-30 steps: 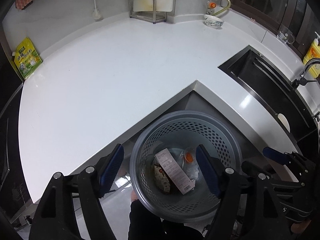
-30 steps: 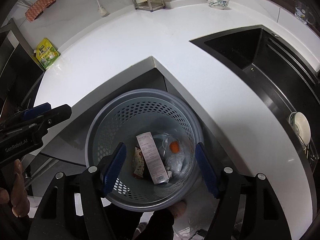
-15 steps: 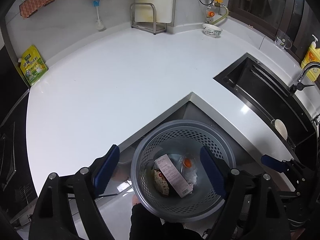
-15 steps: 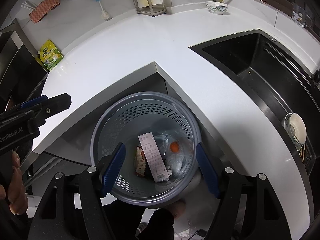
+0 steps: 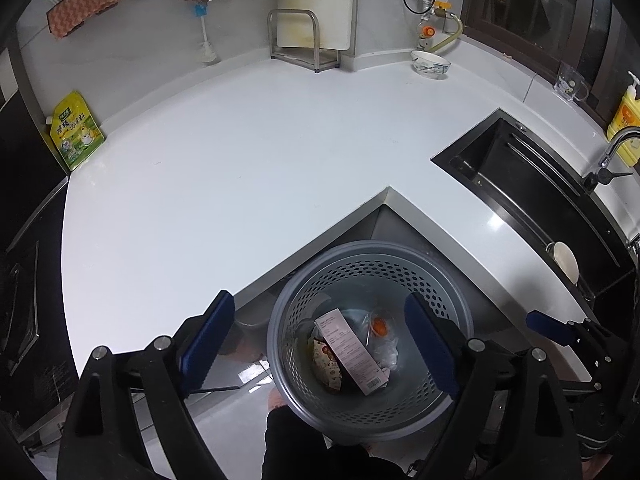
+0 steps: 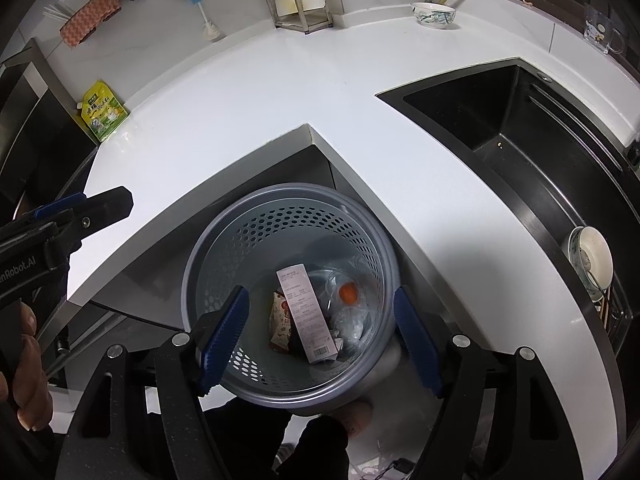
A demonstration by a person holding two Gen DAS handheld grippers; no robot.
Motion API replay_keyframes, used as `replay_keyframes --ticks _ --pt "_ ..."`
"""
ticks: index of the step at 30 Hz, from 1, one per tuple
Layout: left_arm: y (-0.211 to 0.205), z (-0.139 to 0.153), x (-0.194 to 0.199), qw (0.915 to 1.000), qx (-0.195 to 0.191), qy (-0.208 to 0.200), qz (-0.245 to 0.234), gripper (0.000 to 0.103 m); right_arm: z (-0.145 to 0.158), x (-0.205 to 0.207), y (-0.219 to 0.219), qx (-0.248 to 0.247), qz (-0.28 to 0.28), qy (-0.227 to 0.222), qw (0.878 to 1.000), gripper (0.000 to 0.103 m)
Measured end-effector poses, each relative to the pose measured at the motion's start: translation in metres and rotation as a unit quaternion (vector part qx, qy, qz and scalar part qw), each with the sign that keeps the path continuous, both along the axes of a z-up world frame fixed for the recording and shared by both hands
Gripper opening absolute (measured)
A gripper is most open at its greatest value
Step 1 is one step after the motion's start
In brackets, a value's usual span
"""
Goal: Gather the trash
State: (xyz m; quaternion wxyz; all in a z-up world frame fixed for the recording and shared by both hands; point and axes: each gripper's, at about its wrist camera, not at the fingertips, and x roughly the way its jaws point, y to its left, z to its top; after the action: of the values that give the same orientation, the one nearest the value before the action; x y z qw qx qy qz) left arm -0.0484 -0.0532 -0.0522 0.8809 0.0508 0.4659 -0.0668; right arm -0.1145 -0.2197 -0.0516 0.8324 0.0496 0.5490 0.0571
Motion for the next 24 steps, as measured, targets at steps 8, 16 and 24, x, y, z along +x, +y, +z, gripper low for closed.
replay_keyframes --ticks 8,16,24 --pt "0.0005 0.0011 0.0007 0.9999 0.006 -0.004 0.011 0.096 0.0005 0.0016 -0.0017 0.001 0.002 0.000 1.000 0.072" --pt "-0.0002 -0.0012 0.0042 0.9995 0.021 -0.003 0.021 0.096 0.0011 0.0029 -0.0025 0.001 0.001 -0.001 1.000 0.072" --pt "-0.0005 -0.0013 0.0060 0.9993 0.026 -0.006 0.025 0.097 0.0009 0.0040 -0.0024 0.000 0.001 0.000 1.000 0.072"
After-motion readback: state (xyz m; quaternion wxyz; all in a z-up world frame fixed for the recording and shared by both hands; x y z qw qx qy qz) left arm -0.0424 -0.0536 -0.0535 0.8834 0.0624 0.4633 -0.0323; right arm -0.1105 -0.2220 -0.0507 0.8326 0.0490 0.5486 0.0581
